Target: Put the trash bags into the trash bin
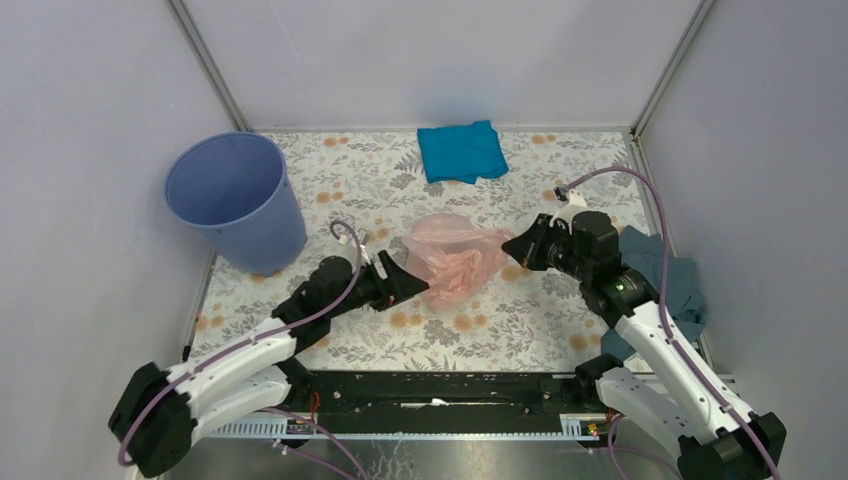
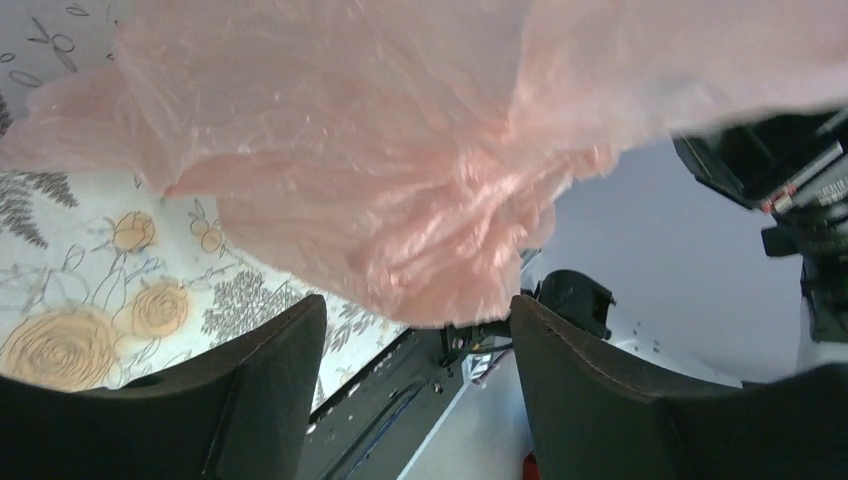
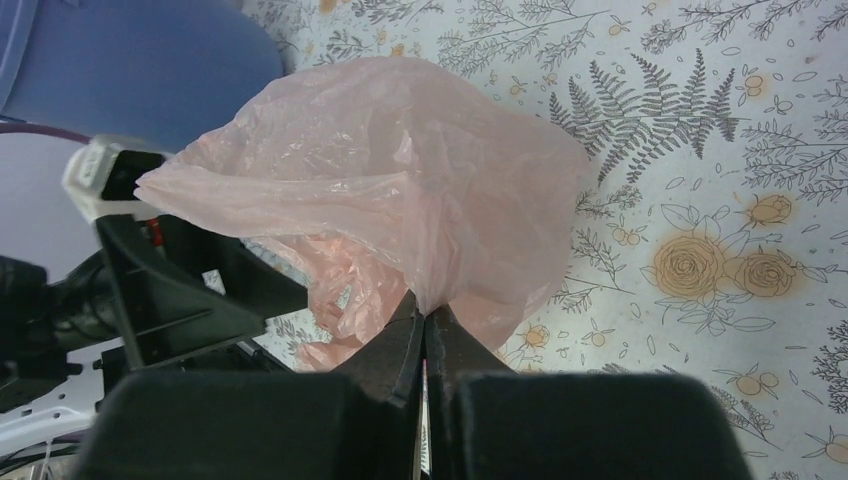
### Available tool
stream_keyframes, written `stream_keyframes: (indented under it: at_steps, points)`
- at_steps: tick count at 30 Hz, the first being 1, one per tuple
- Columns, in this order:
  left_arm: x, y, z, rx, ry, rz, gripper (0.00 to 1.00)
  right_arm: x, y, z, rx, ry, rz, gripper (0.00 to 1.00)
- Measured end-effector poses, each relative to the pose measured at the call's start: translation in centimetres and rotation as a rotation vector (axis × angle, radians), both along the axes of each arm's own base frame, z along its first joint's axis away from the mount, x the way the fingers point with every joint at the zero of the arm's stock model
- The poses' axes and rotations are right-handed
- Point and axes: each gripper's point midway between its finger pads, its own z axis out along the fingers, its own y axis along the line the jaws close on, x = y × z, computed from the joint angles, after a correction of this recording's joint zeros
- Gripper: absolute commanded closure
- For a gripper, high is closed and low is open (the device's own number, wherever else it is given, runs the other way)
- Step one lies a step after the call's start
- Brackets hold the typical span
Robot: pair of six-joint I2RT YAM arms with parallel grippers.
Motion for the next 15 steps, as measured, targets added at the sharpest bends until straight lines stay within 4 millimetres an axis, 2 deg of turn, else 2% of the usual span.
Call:
stream_keyframes:
  at_steps: [8, 12, 15]
  points:
    - [1.7, -2.6, -1.9, -0.067, 0.085, -0.009, 0.50, -0.7, -0.1, 0.8, 0.015, -0.023, 0.011, 1.00]
    - [2.0, -3.0, -2.1, -0.077, 0.090, -0.011, 0.71, -1.2, -0.1, 0.5, 0.019, -0.021, 0.020, 1.00]
    - [2.1, -2.9, -2.3, -0.058, 0.077, -0.009, 0.97, -1.5, 0.1, 0.0, 0.023, -0.006, 0.035, 0.96]
